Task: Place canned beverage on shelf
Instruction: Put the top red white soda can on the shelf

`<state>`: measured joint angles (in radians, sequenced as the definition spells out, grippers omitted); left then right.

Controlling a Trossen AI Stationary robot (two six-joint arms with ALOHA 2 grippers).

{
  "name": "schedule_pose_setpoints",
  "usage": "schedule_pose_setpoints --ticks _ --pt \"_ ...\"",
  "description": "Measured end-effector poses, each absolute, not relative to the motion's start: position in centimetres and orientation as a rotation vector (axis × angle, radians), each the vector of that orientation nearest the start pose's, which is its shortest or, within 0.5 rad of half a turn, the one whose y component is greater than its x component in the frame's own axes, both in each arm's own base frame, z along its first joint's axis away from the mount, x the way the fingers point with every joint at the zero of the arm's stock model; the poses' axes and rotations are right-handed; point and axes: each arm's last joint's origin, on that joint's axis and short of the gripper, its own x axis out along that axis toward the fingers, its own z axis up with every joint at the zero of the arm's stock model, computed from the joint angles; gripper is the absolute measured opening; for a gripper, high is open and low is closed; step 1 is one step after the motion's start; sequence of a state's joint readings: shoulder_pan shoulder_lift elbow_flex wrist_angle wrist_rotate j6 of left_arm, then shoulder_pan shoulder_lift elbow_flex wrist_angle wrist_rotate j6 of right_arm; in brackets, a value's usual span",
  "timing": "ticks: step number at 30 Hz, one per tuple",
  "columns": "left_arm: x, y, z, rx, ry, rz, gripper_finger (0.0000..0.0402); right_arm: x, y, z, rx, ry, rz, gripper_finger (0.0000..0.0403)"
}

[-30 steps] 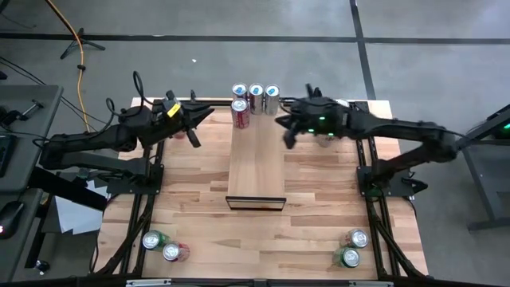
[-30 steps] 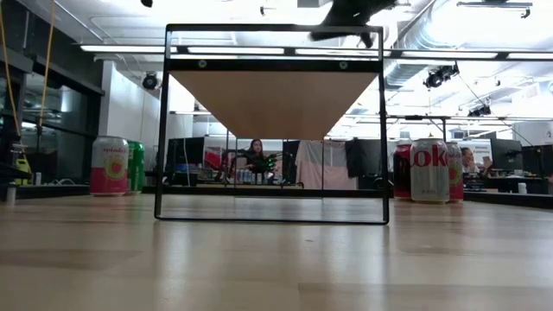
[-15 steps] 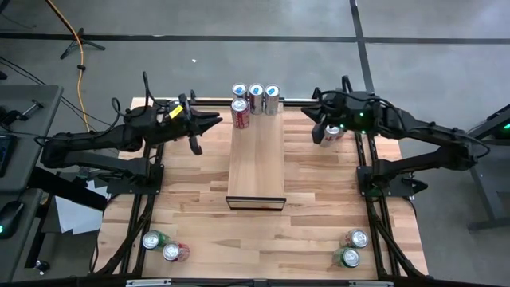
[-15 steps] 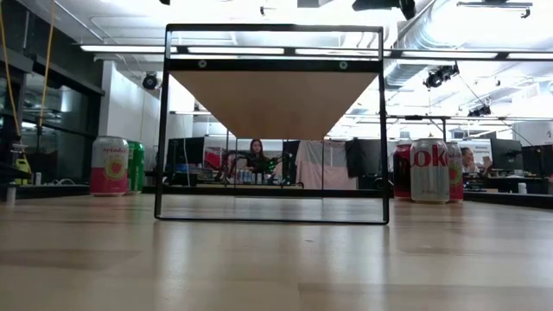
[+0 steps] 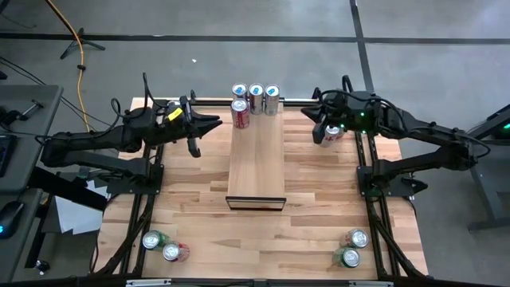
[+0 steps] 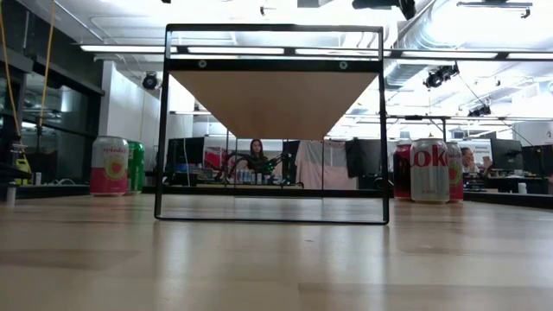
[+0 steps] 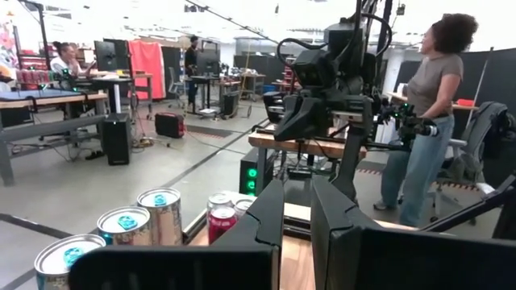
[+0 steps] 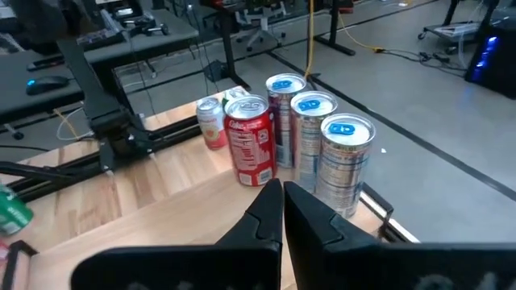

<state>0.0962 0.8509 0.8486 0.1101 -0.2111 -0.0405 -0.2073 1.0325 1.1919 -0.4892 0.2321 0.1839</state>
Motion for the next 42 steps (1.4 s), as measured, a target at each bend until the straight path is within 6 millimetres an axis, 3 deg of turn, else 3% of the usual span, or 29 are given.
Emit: schedule_pose_setpoints --ticks 15,25,28,32,38,42 --pt "18.5 2.4 37.1 -0.021 -0.103 0.308 0.0003 20.2 -4.9 39.6 0.226 0.289 -0.466 0.0" --pt "18.5 2.4 37.1 0.006 -0.099 0.31 0.0003 20.3 -5.3 39.5 0.411 0.235 -0.568 0.001" --pt "18.5 2.4 37.1 0.006 -0.098 0.309 0.0003 20.3 -6.5 39.1 0.414 0.256 -0.641 0.0045" --pt "18.5 2.4 37.0 0.006 -0.087 0.309 0.0003 19.9 -9.0 37.5 0.452 0.379 -0.743 0.0131" --pt "18.6 2.4 36.6 -0.002 -0.052 0.309 0.0003 18.9 -13.2 34.1 0.521 0.642 -0.943 0.0274" --pt "18.6 2.4 36.4 -0.025 -0.031 0.308 0.0003 18.3 -15.6 31.8 0.609 0.793 -1.054 0.0327"
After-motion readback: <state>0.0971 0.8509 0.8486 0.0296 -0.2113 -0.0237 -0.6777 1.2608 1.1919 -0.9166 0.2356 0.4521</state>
